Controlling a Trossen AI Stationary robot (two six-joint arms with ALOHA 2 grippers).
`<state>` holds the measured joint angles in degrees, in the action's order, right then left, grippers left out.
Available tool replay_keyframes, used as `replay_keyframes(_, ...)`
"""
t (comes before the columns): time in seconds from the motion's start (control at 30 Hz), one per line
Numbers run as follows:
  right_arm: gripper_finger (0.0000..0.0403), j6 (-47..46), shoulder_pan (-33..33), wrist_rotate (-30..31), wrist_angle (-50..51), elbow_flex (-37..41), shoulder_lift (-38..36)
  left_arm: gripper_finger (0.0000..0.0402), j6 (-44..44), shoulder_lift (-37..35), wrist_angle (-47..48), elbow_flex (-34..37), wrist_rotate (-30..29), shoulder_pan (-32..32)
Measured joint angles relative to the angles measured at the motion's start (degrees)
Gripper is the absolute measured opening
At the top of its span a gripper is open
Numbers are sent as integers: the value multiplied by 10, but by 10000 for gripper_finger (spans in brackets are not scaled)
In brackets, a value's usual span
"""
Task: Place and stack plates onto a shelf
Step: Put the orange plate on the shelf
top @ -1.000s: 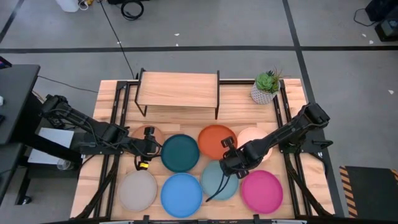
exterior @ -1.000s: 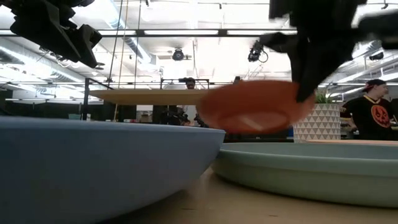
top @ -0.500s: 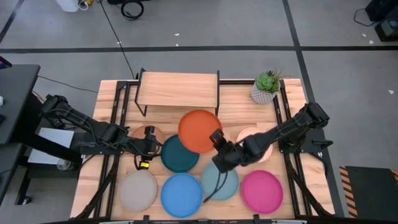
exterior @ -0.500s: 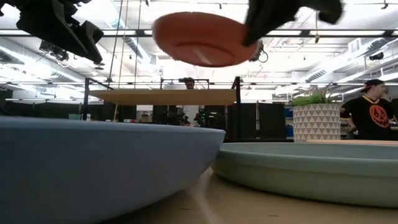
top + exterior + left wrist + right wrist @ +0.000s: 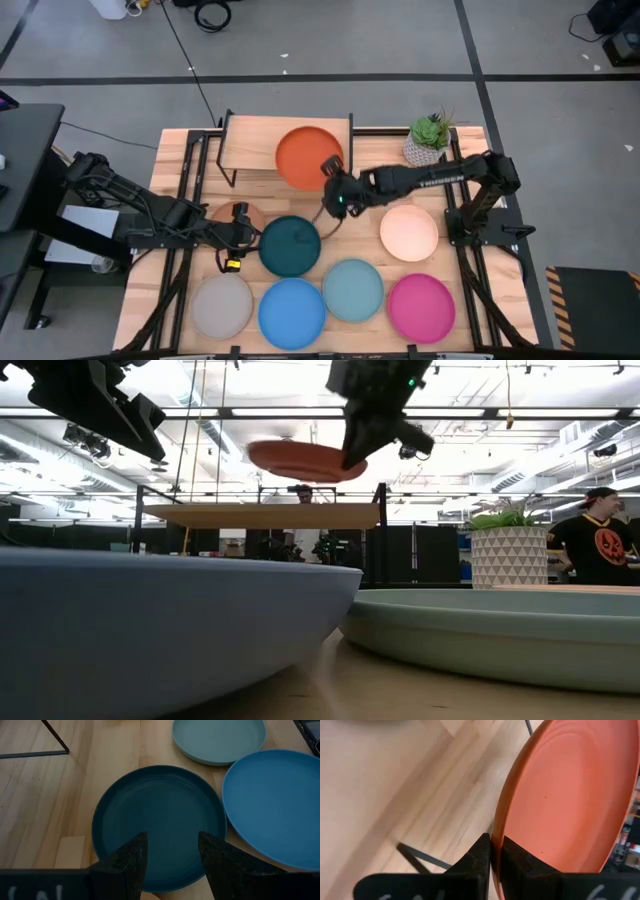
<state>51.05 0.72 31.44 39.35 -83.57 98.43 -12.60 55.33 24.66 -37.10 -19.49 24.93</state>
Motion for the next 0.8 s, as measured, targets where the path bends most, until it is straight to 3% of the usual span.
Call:
replay_keyframes(0.23,34,11,-72,-38,-12,0,0,183,-3,0,0,0,0,0)
replay_keyframes(0.47,40,0,-98,-75,-7,0,0,183,-3,0,0,0,0,0)
replay_keyframes(0.67,81,-5,-100,-101,1,0,0,183,-7,0,0,0,0,0)
replay_keyframes(0.8,108,-16,-99,-67,0,0,0,183,-16,0,0,0,1,0)
